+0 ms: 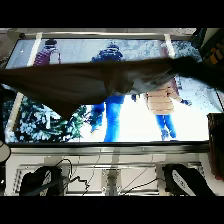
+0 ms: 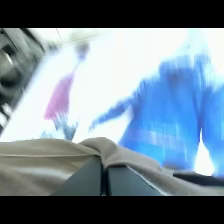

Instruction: Fold the clothes and pants, and hang the long-sleeved shirts on hangers.

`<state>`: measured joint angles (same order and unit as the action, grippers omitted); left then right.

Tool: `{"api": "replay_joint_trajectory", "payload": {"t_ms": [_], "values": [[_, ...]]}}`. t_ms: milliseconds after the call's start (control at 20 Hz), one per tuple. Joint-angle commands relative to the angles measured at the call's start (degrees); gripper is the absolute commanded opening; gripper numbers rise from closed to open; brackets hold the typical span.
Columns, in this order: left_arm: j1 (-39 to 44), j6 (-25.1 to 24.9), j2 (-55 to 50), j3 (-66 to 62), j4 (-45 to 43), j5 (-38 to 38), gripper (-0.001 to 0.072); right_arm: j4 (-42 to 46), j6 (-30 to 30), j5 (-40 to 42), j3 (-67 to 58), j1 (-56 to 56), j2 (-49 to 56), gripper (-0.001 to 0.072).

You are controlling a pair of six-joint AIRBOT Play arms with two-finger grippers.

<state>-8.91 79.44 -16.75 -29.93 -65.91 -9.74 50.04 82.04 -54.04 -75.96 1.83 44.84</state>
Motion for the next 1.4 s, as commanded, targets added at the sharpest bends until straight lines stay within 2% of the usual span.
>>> {"api": "replay_joint_trajectory", "payload": {"t_ms": [0, 100, 250, 350, 500, 600, 650, 700, 850, 950, 1050, 1150, 1300, 1350], "values": [[0.00, 2.21, 5.55, -6.60, -0.09, -2.08, 0.0010, 1.03, -0.55, -1.01, -10.64, 0.57, -5.55, 0.0009], [0.00, 1.01, 5.44, -13.07, -0.33, 5.77, 0.0008, 1.18, -0.50, -1.77, -14.27, 0.57, -8.31, 0.0009], [0.00, 0.92, 1.84, -23.61, -0.44, 28.17, 0.0008, 1.46, -0.11, -5.75, -18.14, 0.57, -11.13, 0.0008], [0.00, 0.92, -2.23, -28.87, -0.44, 39.36, 0.0007, 4.50, 0.02, -7.43, -18.49, 0.63, -11.34, 0.0007], [0.00, 0.90, -11.87, -34.01, 2.45, 45.92, 0.0007, 17.18, 6.08, -11.21, -18.47, 0.81, -5.14, 0.0007], [0.98, 0.87, -21.70, -36.41, 5.90, 49.20, 0.0007, 19.45, 6.47, -13.14, -18.47, 0.81, 3.37, 0.0008], [2.56, 0.48, -26.86, -37.22, 7.04, 49.24, 0.0007, 19.28, 6.45, -13.44, -18.47, 0.70, 8.87, 0.0008], [5.05, -1.99, -32.52, -38.32, 7.67, 48.46, 0.0007, 19.23, 6.45, -13.29, -18.47, 0.52, 14.62, 0.0009], [12.63, -13.66, -49.64, -40.74, 7.63, 41.97, 0.0008, 19.21, 6.49, -9.20, -18.49, 0.52, 30.25, 0.0009], [15.56, -14.53, -59.01, -41.92, 7.63, 36.39, 0.0009, 18.58, 6.49, -4.39, -18.49, 0.50, 39.12, 0.0009], [17.09, -14.51, -66.36, -42.53, 7.50, 26.56, 0.0009, 17.62, 6.58, 1.84, -18.49, 0.52, 45.05, 0.0009], [18.01, -14.51, -70.38, -42.56, 7.48, 18.45, 0.0010, 17.49, 7.58, 9.66, -18.49, 0.50, 49.11, 0.0009], [18.27, -14.51, -72.85, -42.56, 7.48, 11.82, 0.0011, 17.53, 7.54, 18.64, -18.49, 0.52, 52.00, 0.0016], [18.27, -14.51, -72.98, -42.53, 7.48, 11.41, 0.0012, 17.68, 7.54, 18.75, -18.49, 0.52, 52.24, 0.0213]]}}
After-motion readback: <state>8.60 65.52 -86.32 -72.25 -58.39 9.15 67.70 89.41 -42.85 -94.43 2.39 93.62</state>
